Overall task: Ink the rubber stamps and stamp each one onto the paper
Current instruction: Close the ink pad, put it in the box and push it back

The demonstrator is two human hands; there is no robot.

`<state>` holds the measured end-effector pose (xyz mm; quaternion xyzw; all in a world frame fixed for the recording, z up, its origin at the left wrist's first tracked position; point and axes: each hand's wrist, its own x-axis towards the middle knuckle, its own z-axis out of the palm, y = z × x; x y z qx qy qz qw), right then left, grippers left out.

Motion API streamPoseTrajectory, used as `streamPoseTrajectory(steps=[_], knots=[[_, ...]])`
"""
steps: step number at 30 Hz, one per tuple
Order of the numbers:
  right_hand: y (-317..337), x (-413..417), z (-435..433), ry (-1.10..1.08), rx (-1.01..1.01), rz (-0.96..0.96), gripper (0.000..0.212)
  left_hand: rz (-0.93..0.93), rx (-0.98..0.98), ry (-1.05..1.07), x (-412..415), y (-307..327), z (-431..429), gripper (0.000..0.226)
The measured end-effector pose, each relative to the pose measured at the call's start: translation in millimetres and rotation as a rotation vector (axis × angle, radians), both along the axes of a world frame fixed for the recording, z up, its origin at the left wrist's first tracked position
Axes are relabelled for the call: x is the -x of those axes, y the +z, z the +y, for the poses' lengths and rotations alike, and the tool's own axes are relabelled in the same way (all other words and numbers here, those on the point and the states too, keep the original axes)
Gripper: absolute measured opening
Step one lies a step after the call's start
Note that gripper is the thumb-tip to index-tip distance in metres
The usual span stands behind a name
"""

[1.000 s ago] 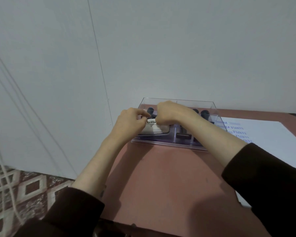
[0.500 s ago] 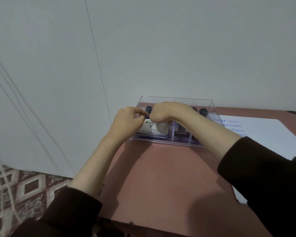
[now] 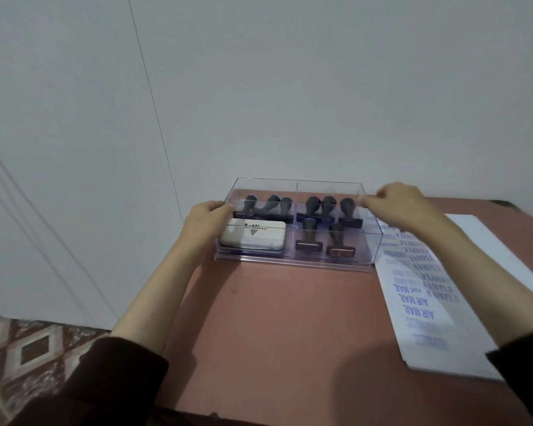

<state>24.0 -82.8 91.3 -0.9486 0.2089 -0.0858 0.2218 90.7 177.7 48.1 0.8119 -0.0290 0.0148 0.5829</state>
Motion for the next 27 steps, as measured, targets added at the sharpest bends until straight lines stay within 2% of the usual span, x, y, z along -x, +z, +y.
streamPoseTrajectory(steps=[4,8,9,12,15,19,21,24,25,27], knots=[[-13.4,6.6,-2.9,0.019,-0.28,0.088,0.032,0.041,0.009,0.026,-1.8,-3.7,-3.1,0.018],[-21.8,3.2,-0.1,-0.02,-0.367,-0.016,0.015,0.058,0.003,0.045,-4.4,-2.8,-4.4,0.009],[-23.0,2.1,-0.7,-0.035,-0.371,-0.048,0.014,0.054,0.018,0.045,-5.8,-3.0,-4.8,0.014],[-22.1,-0.3,-4.2,-0.101,-0.409,-0.154,0.016,0.031,0.135,0.045,-0.6,6.1,-12.3,0.007],[-11.0,-0.9,-10.3,-0.123,-0.556,-0.23,0.018,0.0,0.24,0.06,-0.7,19.4,-17.0,0.008],[1.1,2.9,-29.2,-0.146,-0.709,-0.282,0.019,-0.007,0.192,-0.044,-6.7,23.8,-16.8,0.031],[2.8,8.4,-36.9,-0.148,-0.723,-0.269,0.014,-0.042,0.04,-0.032,-12.5,11.7,-15.4,0.026],[0.3,15.1,-47.6,-0.173,-0.748,-0.276,0.013,-0.067,-0.491,0.054,-25.2,-16.6,-8.9,0.027],[-0.2,16.8,-50.6,-0.182,-0.755,-0.282,0.013,-0.06,-0.605,0.085,-27.2,-23.7,-7.1,0.027],[-0.8,19.2,-56.8,-0.193,-0.77,-0.294,0.014,-0.056,-0.66,0.131,-27.2,-30.8,-7.0,0.021]])
